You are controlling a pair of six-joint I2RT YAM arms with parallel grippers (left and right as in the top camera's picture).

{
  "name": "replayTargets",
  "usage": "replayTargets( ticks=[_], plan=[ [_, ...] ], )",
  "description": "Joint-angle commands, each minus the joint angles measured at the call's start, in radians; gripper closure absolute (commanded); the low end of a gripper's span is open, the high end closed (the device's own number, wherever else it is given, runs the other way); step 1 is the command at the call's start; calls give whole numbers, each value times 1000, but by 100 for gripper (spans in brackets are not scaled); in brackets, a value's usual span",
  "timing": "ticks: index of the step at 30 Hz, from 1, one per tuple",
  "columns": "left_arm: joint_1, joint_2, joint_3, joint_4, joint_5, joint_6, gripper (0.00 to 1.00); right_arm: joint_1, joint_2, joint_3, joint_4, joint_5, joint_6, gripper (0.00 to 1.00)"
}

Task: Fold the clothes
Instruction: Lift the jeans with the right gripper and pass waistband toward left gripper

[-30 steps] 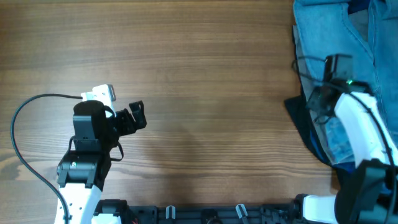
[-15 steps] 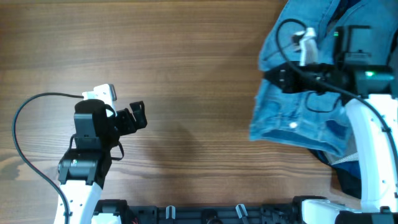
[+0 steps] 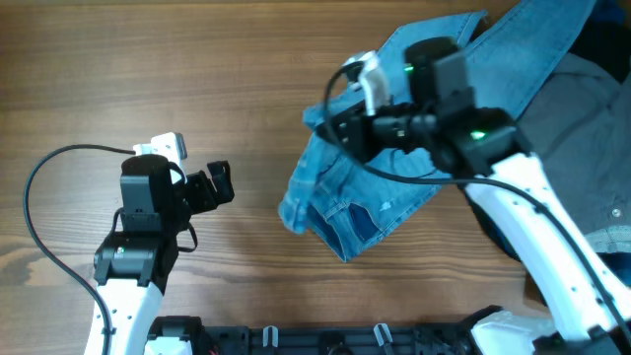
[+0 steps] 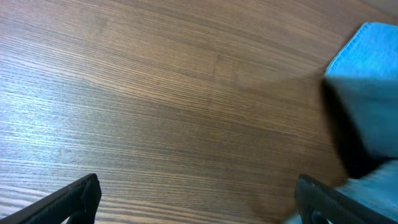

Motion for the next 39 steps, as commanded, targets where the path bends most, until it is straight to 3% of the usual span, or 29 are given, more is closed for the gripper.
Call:
replayTargets(
  ticks=[1,3,4,9,12,17,22,23,25,26,30,39],
  plan=[
    [-5,6,24,3,10,-8,0,29,88,2,6,182,34,54],
    [-5,11,24,3,16,-8,0,28,133,2,5,292,63,10],
    [-5,14,24,3,31,-8,0,25,153,2,5,346,65,0],
    [-5,64,24,-3,145,-8,0,-8,163,2,-45,571,94,0],
    [-5,154,24,-18,224,-8,0,-70,154,2,-158,700,171,0],
    [-5,315,24,17,231,-77,0,-175,154,2,-273,702,173,0],
    [-6,454,24,201,253,-75,0,-208,154,2,-293,698,172,0],
    [-6,493,24,277,256,-76,4,-207,154,2,-295,698,172,0],
    [-6,531,24,334,317,-76,82,-207,154,2,-304,698,172,0],
    [-6,532,24,335,316,-77,96,-207,155,2,-308,699,171,0],
    [31,509,37,345,290,-76,96,-208,155,2,-312,703,169,0],
    [384,489,324,308,287,-76,96,-208,155,2,-309,706,171,0]
  ],
)
